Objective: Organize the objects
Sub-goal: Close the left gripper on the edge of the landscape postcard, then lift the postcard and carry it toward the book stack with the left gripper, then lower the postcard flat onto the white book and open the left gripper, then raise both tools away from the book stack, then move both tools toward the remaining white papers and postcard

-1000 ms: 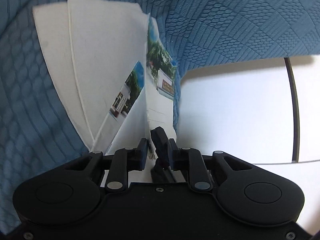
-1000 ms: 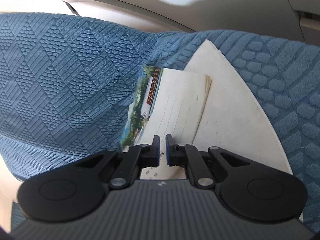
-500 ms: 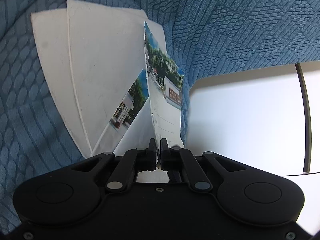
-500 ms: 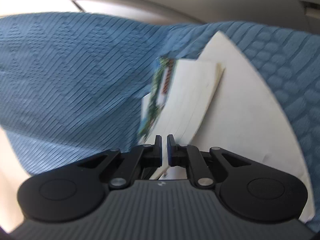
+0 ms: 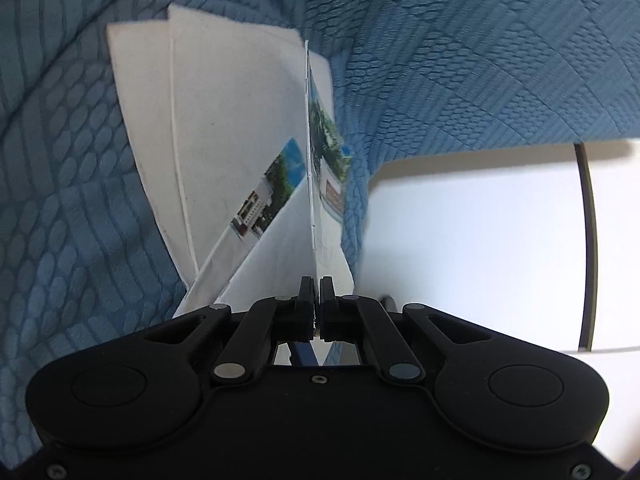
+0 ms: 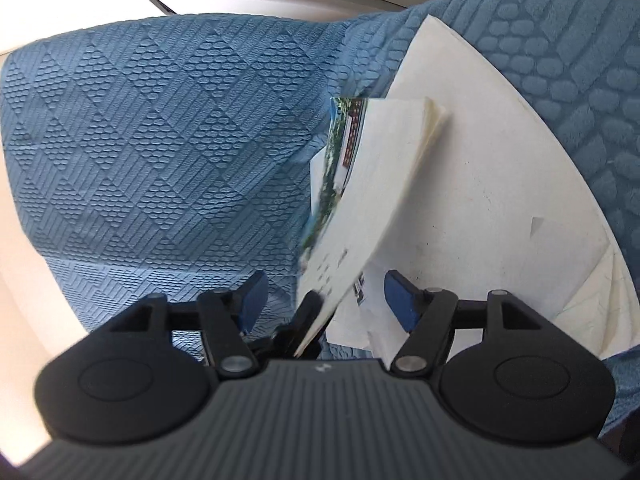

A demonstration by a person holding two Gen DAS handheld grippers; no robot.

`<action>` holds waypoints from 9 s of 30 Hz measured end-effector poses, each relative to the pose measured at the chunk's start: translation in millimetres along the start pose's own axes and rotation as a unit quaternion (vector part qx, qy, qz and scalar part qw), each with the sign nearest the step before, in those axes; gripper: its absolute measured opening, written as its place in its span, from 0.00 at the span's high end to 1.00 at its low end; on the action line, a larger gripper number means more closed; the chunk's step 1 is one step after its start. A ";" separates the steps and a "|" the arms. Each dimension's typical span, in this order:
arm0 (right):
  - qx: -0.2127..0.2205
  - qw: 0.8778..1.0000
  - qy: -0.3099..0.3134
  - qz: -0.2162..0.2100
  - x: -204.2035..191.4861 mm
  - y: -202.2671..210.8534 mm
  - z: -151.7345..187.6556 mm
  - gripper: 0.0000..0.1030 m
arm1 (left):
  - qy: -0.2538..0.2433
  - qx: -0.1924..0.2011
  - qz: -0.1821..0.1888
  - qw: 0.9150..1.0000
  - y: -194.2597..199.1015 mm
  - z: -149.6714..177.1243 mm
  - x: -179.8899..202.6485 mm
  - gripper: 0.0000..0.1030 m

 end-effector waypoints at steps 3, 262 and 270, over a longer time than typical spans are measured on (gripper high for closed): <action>0.005 1.000 0.003 0.009 -2.9 -2.1 -1.7 0.37 | -0.009 -0.003 0.006 1.000 13.0 2.9 7.6 0.99; 0.155 0.872 0.342 0.314 -48.1 50.2 46.7 0.70 | -0.260 -0.072 -0.186 0.945 -10.8 42.3 25.8 0.60; 0.154 0.867 0.350 0.319 -49.0 49.1 47.5 0.70 | -0.300 -0.062 -0.236 0.922 -16.9 54.8 37.1 0.69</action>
Point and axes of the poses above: each gripper's, at about its wrist camera, not at the fingertips, and y roughly against the way its jaws point, x to its right, z to its underside, the point moved 1 cm from there along -y, roughly the way its jaws point, and after that the axes turned 5 degrees about z, right-handed, at the moved point
